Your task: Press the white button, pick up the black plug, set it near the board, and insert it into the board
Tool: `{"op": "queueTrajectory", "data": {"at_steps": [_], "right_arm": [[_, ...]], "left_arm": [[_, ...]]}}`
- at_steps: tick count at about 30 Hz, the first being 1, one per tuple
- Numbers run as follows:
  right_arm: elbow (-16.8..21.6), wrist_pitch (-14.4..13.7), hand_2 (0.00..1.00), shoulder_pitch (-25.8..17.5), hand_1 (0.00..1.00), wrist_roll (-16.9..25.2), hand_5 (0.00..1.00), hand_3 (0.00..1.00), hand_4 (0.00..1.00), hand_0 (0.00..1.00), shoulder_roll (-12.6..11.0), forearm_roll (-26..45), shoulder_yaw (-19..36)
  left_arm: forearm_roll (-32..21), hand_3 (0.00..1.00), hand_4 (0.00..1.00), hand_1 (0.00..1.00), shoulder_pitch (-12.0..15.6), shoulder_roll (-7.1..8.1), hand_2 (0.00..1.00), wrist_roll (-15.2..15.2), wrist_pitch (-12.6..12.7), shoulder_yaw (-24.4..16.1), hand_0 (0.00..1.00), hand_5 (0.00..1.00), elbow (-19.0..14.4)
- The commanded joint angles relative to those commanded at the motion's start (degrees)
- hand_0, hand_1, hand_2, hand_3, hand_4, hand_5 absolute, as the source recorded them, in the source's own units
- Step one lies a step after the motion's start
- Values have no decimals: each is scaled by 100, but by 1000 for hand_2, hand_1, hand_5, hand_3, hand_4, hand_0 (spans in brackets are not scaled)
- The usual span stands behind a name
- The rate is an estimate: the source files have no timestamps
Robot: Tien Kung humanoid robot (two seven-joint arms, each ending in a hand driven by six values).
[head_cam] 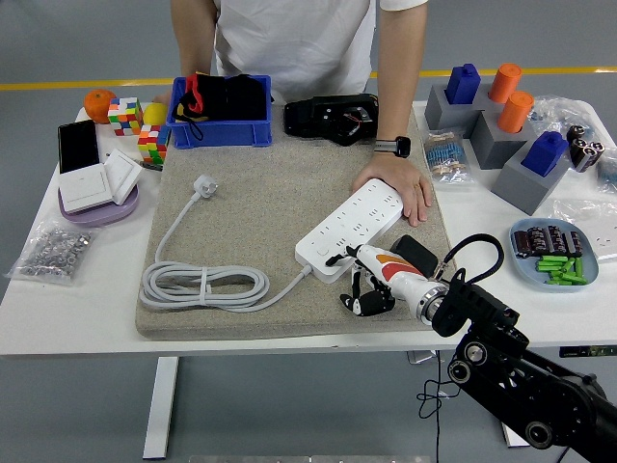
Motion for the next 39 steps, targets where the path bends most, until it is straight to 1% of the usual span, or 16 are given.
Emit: {"op": "queueTrajectory", "data": {"at_steps": [4,7,15,19,20,32,39], "right_arm": [[-136,-8,92,62,2,17,2,761,30,2,57,-14,23],[-149,-12,92,101,2,16,2,761,30,2,81,-31,65],[7,19,92,176,2,-26,2,759,26,2,59,-43,119],[178,71,92,164,2,-88,2,759,26,2,13,-49,106],[172,75,93,183,2,-80,2,758,26,2,15,-45,96],[-263,63,93,294,2,12,2,759,24,2,116,-64,-36],[-336,59,93,327,2,23,2,758,23,2,142,-86,-16]], "left_arm": [[5,691,616,681,5,8,664,0,0,-4,686,137,0],[44,691,616,681,14,10,664,12,-3,-39,686,137,0],[35,691,616,681,3,20,664,10,-6,-7,686,139,0],[2,691,616,681,-1,24,664,3,-6,32,686,139,0],[36,691,615,681,0,25,664,10,-9,11,686,137,0],[48,691,616,681,18,22,663,15,-19,35,687,138,0],[94,691,615,681,31,21,664,22,-20,-7,686,137,0]]}}
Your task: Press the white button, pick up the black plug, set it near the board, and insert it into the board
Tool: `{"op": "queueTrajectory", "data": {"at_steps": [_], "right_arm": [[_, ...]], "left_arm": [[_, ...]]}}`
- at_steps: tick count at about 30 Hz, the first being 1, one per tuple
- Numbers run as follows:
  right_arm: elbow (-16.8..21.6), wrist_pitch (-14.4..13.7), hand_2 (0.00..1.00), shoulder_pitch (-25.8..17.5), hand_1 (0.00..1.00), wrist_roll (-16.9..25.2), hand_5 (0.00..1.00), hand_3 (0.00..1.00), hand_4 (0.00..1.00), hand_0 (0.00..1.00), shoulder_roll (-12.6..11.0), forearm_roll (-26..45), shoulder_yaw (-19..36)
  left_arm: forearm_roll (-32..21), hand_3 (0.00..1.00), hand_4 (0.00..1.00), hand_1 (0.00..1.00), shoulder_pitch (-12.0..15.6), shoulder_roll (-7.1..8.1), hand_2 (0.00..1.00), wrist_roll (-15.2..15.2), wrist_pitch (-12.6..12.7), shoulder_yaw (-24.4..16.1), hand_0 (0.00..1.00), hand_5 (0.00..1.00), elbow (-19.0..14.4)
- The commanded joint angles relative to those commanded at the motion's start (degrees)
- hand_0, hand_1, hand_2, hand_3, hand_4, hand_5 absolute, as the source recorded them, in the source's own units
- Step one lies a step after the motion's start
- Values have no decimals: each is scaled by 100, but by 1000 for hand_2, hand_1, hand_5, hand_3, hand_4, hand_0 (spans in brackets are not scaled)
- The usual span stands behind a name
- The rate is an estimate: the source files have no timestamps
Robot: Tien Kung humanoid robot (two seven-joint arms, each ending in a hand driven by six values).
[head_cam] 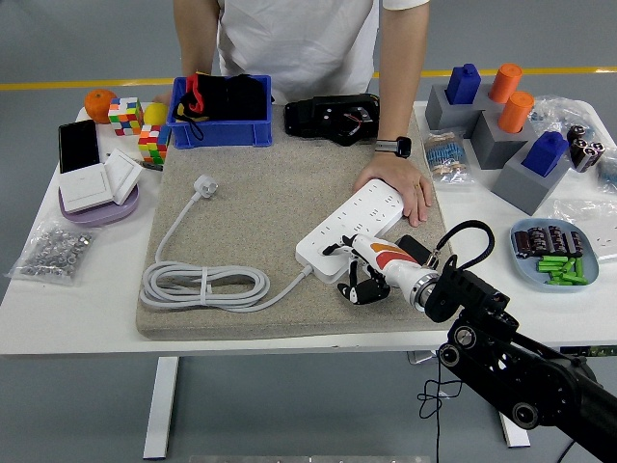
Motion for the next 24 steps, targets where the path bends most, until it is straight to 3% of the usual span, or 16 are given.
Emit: {"op": "queueTrajectory", "data": {"at_steps": [17,24], "right_arm": [[-173,27,92,-5,2,-12,2,755,25,2,0,-66,-134],[295,68,93,-2,2,-101,2,758,26,2,-90,-93,81]], "left_arm": [[-42,691,616,681,-3,-10,664,-10,8,8,686,138,0],[-32,691,616,681,0,-15,663,-11,11,-15,686,138,0]]}}
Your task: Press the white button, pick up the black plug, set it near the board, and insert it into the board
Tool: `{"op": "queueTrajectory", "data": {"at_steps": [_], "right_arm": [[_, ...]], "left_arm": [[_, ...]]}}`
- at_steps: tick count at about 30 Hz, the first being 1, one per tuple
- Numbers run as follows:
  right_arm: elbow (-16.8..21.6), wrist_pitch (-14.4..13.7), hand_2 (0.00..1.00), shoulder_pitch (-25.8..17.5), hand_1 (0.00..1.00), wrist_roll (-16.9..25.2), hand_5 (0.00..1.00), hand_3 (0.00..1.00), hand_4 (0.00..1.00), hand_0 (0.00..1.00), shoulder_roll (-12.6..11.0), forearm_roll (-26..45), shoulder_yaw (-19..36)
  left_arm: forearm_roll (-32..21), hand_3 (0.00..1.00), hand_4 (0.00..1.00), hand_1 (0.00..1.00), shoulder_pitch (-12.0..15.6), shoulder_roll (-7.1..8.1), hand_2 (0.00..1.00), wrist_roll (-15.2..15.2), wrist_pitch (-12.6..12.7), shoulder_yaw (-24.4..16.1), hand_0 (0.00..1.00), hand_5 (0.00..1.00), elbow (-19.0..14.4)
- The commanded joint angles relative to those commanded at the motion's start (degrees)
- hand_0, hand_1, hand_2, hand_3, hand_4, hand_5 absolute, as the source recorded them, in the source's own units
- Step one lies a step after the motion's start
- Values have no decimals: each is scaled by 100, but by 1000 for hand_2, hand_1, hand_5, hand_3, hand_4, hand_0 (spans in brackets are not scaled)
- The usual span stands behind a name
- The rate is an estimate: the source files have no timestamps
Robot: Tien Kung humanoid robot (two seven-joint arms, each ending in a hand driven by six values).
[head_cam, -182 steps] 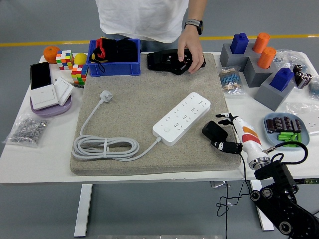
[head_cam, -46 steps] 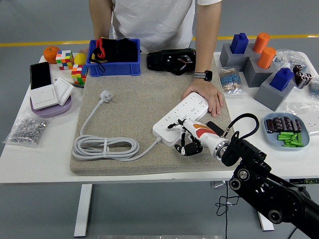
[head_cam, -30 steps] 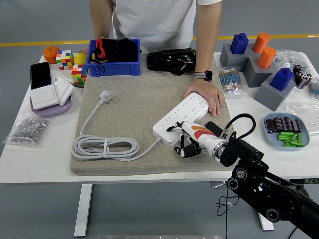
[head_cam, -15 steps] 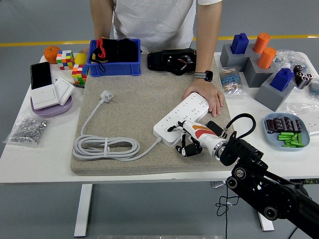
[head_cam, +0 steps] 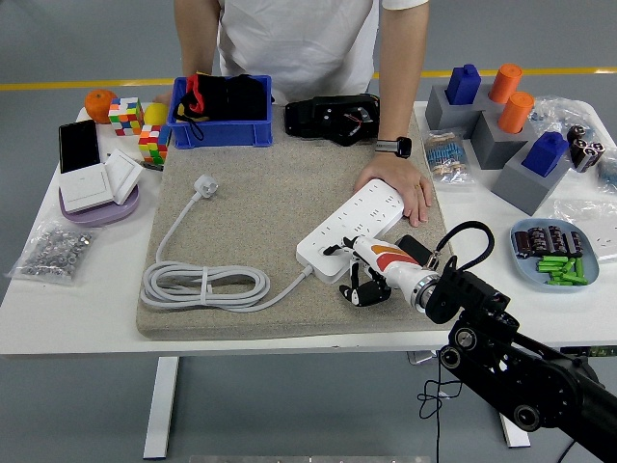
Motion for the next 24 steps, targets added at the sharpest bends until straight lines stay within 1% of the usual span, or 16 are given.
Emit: {"op": "queueTrajectory", "data": {"at_steps": [1,4,10,11,16,17,19,22,23,24], "right_arm": [[52,4,93,-1,2,-9,2,758,26,2,-13,1,19],[400,31,93,-21,2,-69,2,758,26,2,-75,-25,162],[843,12,93,-91,2,-47,2,755,30,2,-103,-50,341],[884,-3,103,-105,2,-28,2,757,52,2,-108,-50,349],[990,-284,103,-236,2,333,2,757,52,2,-139,-1,396],[980,-347,266,-286,260,430,31,715,625,352,-153,30,427],[951,-419,266,-368,260,550,31,715,625,352,-178,45,496],[927,-461,266,-476,260,608,31,715,625,352,-204,13,615],[923,-467,678,-510,718,618,181,805,998,785,-213,-11,657],[914,-466,678,-570,718,637,181,805,998,785,-229,-60,734]], "left_arm": [[-2,691,616,681,1,0,663,0,0,0,686,138,0],[-2,691,616,681,-4,-1,663,3,3,-15,686,138,0],[-4,691,616,681,-12,0,663,-1,3,-5,686,138,0],[-16,691,616,681,-13,-1,662,-3,4,3,686,137,0],[-49,691,616,681,-16,-13,662,-7,11,7,686,137,0],[-61,691,615,681,-15,-13,663,-9,13,9,686,137,0],[-58,691,615,681,-14,-12,663,-6,14,-2,686,137,0],[-50,691,615,681,-11,-12,663,-5,15,-16,686,137,0],[-50,691,615,681,-10,-13,663,-5,15,-18,686,137,0],[-48,691,615,681,-10,-15,663,-5,15,-19,686,137,0]]}}
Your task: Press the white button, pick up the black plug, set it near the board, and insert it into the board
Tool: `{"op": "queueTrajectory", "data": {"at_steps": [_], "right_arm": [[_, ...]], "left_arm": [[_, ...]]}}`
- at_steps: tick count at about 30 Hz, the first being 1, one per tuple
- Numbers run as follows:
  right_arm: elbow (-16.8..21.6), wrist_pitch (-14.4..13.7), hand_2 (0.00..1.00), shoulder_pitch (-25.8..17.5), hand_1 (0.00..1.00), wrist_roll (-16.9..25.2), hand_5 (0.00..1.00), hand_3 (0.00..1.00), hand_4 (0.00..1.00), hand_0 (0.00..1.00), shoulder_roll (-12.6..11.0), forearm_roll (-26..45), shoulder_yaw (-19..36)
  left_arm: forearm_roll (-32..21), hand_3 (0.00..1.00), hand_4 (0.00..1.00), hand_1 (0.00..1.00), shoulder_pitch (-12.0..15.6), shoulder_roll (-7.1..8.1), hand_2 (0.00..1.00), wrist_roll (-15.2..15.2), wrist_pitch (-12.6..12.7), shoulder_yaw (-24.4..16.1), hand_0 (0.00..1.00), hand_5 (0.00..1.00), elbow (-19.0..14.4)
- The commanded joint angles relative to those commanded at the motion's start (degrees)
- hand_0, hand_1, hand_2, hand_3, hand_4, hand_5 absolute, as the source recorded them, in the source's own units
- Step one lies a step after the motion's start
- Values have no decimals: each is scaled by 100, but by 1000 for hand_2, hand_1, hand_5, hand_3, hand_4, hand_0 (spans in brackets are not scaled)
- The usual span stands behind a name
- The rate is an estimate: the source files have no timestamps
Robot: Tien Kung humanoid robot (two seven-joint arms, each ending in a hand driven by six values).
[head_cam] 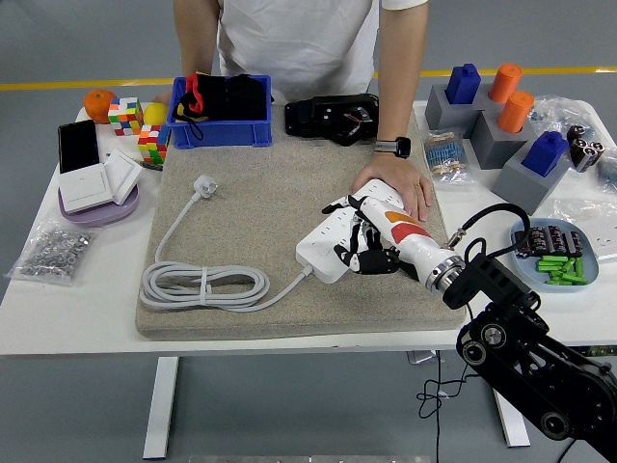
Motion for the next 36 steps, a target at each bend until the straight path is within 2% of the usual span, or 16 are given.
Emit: {"op": "queueTrajectory", "data": {"at_steps": [4,5,10,11,16,17,19,24,28,29,34,35,36], "right_arm": [[-40,30,678,-128,718,31,181,805,998,785,-29,-61,161],[-55,27,835,-162,873,35,282,869,998,898,-36,-74,199],[-169,-7,835,-325,873,19,282,869,998,898,-67,-148,365],[-179,-10,914,-338,926,18,387,935,998,940,-67,-153,378],[-238,-83,914,-439,926,17,387,935,998,940,-38,-181,490],[-256,-96,919,-455,922,16,432,943,998,939,-32,-195,515],[-296,-126,919,-479,922,7,432,943,998,939,-31,-217,545],[-511,-341,890,-576,907,131,439,939,998,929,-41,-265,671],[-669,-404,890,-672,907,202,439,939,998,929,-72,-326,764],[-694,-420,860,-690,892,221,408,926,998,919,-78,-335,776],[-785,-503,860,-748,892,293,408,926,998,919,-83,-335,792],[-809,-539,814,-754,851,322,377,897,998,901,-77,-340,793],[-838,-581,814,-760,851,360,377,897,998,901,-68,-340,796]], "left_arm": [[6,691,615,681,-3,-6,663,-3,-1,4,686,137,0],[0,691,615,681,-4,-7,662,-5,0,9,686,138,0],[-3,691,615,681,-8,-8,662,-4,0,4,686,138,0],[1,691,615,681,-8,-8,663,-2,0,-1,686,138,0],[17,691,615,681,-10,-10,663,0,-4,5,686,138,0],[11,691,615,681,-10,-11,662,0,-6,15,686,138,0],[1,691,615,681,-8,-14,662,-2,-7,29,686,138,0],[12,691,615,681,-1,-12,662,3,-14,33,686,138,0],[22,691,615,681,9,-9,662,5,-16,24,686,138,0],[29,691,615,681,12,-9,663,8,-17,18,686,138,0],[21,691,615,681,11,-13,663,7,-21,31,686,138,0],[13,691,615,681,5,-14,663,5,-22,43,686,137,0],[-3,691,615,681,1,-15,663,2,-24,63,686,137,0]]}}
